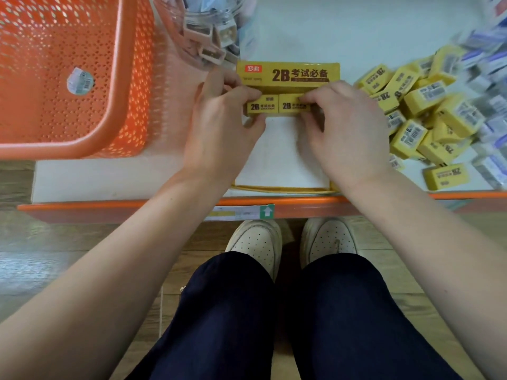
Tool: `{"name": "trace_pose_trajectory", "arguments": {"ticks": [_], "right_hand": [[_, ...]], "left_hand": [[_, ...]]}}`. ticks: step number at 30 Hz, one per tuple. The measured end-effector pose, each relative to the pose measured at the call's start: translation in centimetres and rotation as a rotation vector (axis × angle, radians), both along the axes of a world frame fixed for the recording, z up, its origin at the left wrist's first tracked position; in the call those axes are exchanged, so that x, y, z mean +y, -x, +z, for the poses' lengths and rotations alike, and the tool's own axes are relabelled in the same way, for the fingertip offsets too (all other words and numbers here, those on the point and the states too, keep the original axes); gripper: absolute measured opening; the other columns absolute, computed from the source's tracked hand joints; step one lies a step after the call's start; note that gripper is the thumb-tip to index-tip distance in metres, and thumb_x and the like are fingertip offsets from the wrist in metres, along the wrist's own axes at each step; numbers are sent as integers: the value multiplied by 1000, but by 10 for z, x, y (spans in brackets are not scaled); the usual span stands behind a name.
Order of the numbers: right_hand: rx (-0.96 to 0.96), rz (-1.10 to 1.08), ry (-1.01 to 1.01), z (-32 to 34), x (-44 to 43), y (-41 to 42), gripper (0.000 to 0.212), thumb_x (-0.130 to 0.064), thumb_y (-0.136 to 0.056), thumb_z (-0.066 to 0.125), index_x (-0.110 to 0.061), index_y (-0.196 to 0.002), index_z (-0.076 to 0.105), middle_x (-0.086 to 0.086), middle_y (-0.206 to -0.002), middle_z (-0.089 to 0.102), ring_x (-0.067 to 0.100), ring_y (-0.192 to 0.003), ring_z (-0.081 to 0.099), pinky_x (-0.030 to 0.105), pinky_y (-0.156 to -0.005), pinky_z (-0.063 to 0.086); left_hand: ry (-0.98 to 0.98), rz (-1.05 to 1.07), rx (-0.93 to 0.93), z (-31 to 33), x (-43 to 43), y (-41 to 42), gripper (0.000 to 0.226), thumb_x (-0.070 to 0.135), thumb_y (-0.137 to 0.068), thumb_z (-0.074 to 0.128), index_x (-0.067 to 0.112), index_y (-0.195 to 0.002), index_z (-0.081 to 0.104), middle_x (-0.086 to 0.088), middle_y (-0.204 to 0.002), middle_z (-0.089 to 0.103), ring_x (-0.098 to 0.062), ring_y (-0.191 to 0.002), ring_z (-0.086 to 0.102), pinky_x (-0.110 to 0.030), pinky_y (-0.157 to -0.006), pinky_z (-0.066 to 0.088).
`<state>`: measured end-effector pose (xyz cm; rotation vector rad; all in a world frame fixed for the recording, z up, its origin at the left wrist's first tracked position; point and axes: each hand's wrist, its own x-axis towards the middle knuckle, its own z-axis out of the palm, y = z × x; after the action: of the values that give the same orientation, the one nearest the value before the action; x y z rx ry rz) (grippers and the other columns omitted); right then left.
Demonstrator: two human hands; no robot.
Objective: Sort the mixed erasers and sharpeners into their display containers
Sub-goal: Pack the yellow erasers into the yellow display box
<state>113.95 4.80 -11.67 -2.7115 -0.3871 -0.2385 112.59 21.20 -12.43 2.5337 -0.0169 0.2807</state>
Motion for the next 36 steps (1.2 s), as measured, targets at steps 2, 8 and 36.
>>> {"name": "trace_pose_trajectory", "arguments": {"ticks": [2,8,36], "right_hand": [[-23,4,-38,-2,0,0,20,-19,-87,56,-10,-100,68,10,-98,65,33,-92,60,36,-68,46],[-9,3,-81,-3,0,2,15,-19,-85,58,-11,-90,70,9,-91,64,32,-86,60,37,-64,49],[75,73,8,32,-12,4,34,-6,-87,48,-3,-119,60,12,-115,52,28,-108,45,41,-88,46]], "left_hand": [[-10,10,-1,1,0,1,31,20,-79,69,8,-107,70,-9,-108,55,-27,-94,55,-22,-82,42],[-4,10,26,1,0,3,30,19,-79,69,7,-106,70,-9,-109,54,-27,-96,55,-21,-82,41],[-106,99,177,31,-18,-3,49,15,-79,64,11,-124,43,-12,-122,49,-31,-114,43,-31,-83,31]]}}
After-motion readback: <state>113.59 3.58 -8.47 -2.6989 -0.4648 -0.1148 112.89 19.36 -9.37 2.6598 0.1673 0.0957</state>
